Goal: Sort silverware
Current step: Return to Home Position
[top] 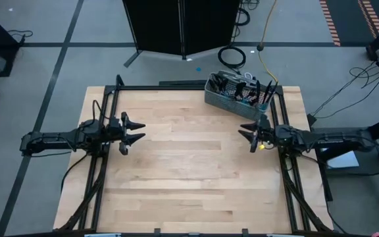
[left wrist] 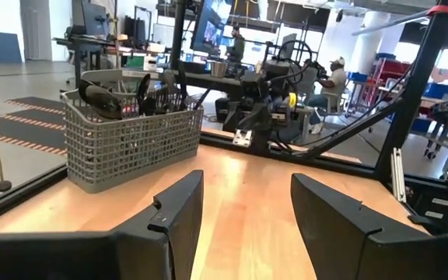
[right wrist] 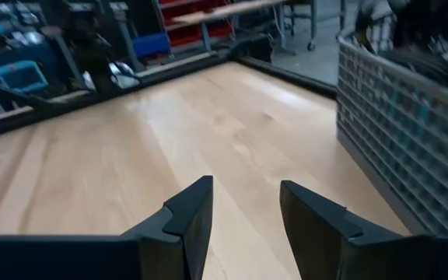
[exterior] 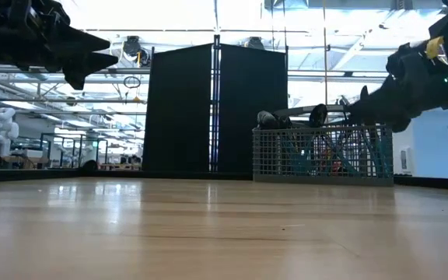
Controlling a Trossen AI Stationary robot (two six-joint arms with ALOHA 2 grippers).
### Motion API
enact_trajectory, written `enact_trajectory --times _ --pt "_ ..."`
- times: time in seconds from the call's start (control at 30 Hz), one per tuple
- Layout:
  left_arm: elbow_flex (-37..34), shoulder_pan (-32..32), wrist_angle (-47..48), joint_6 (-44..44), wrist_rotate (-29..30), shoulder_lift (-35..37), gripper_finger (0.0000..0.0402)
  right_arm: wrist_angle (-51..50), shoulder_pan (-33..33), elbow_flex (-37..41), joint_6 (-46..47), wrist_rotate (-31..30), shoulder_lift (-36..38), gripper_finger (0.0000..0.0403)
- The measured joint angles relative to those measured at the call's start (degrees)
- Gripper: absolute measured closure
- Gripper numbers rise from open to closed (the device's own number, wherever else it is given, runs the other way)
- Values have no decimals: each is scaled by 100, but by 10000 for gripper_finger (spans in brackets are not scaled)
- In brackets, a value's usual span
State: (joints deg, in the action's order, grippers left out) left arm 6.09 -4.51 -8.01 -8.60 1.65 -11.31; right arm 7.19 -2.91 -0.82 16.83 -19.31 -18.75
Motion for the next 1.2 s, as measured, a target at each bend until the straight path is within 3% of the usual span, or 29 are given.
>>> enact_trajectory --times 0.3,0.47,0.6,1.2 --pt "-4 18 -17 -304 0 -15 210 -351 -190 -7 -425 13 553 259" --pt "-546 25 -992 -313 163 -17 210 -401 -203 -7 -418 467 558 259" --pt "-566 24 -828 -370 459 -26 210 -415 -204 -7 -435 588 552 259" --pt "-568 24 -751 -424 461 -28 210 -423 -202 -7 -271 597 552 259"
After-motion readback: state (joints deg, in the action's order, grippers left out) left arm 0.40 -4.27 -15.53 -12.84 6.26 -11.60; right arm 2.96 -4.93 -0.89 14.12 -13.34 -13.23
